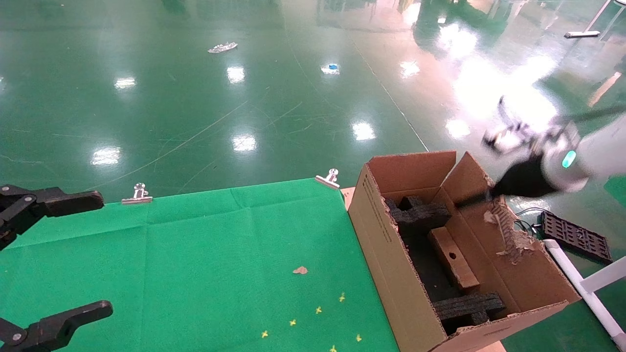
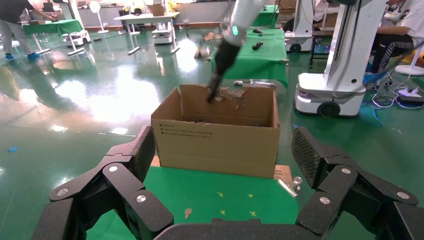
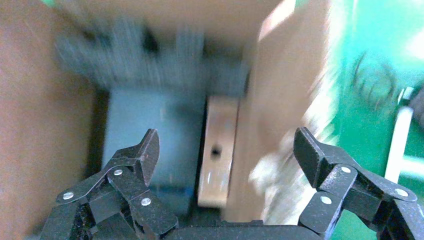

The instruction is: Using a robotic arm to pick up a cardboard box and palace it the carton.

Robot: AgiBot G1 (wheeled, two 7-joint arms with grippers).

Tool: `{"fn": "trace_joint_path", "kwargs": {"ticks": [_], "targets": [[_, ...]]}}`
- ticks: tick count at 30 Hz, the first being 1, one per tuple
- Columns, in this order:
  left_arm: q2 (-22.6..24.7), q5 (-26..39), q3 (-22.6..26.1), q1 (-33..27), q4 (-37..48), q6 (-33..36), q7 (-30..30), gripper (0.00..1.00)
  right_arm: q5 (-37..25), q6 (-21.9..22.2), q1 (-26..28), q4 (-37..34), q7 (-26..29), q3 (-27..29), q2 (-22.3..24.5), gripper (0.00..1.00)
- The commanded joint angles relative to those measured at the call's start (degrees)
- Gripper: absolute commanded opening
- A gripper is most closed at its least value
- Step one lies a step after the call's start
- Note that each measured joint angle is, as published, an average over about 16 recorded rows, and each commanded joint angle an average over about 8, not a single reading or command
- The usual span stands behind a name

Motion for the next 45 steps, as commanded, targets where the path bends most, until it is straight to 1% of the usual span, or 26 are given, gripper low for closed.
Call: {"fn": "trace_joint_path", "kwargs": {"ticks": [1, 4, 7, 12, 16, 20, 45], "targets": [[0.0, 0.0, 0.01, 0.0, 0.0, 0.0, 0.0, 1.0, 0.47, -1.05, 3.67, 0.49, -1.51, 0.45, 0.81, 1.0], [-0.01, -0.01, 0.02, 0.0, 0.0, -0.01, 0.01, 1.0, 1.89, -1.54, 7.71, 2.53, -5.03, 1.73, 2.62, 1.0], [-0.01, -0.02, 0.02, -0.01, 0.0, -0.01, 0.01, 1.0, 3.79, -1.27, 9.66, 5.12, -8.57, 3.24, 4.5, 1.0], [-0.02, -0.03, 0.03, 0.0, 0.0, -0.02, 0.02, 1.0, 6.81, -0.74, 10.26, 8.95, -12.67, 5.55, 6.83, 1.0], [-0.02, -0.05, 0.03, 0.0, 0.02, -0.03, 0.03, 1.0, 8.48, -1.0, 9.33, 11.78, -14.24, 7.83, 7.7, 1.0], [-0.01, -0.06, 0.05, -0.01, 0.04, -0.02, 0.04, 1.0, 9.85, -1.95, 6.17, 15.21, -15.04, 11.63, 8.01, 1.0], [-0.04, -0.11, 0.13, -0.04, 0.06, -0.03, 0.08, 1.0, 17.7, -10.08, -19.61, 38.96, -19.62, 40.52, 8.69, 1.0]]}}
